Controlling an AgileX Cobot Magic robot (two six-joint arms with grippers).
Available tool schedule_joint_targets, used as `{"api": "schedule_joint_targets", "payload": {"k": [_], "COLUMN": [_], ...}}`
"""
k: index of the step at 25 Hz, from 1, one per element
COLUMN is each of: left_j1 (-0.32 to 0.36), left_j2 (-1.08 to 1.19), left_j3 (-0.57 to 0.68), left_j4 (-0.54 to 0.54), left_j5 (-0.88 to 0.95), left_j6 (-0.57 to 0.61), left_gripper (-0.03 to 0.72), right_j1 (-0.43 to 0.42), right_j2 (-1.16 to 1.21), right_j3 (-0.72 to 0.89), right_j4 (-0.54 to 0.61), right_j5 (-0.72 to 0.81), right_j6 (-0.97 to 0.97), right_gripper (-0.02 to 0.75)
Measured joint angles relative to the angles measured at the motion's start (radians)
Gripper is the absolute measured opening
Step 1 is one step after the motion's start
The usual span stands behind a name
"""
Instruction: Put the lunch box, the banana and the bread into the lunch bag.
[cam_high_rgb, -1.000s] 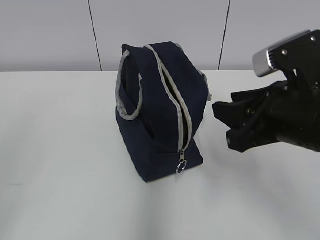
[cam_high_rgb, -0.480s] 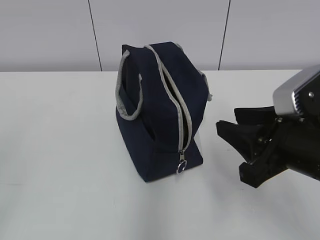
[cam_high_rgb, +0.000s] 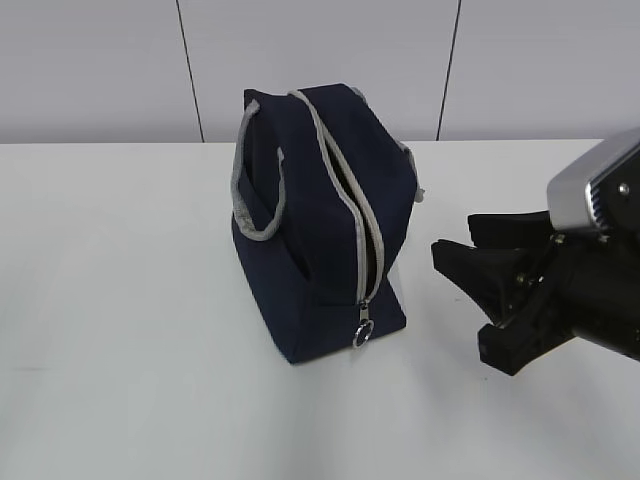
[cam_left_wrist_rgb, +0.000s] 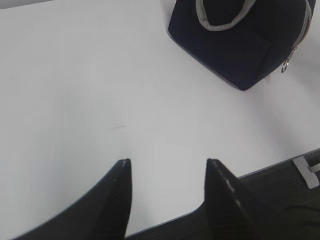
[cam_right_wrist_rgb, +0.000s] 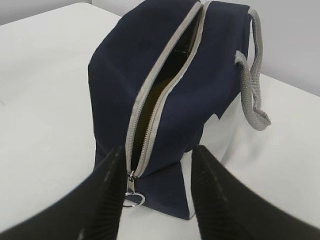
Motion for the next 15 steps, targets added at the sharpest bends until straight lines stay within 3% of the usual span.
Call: {"api": "schedule_joint_targets", "payload": {"k": [15], "left_j1": [0.0], "left_j2": [0.0], "left_j3": [0.0], "left_j4": [0.001], "left_j5": [0.0], "left_j6": [0.0], "left_gripper": [0.356], "right_j1": [0.0], "right_j2": [0.0], "right_j3": [0.0], "right_j4": [0.0], "right_j5": [0.0], "right_j6": [0.0], "right_gripper": [0.335]}}
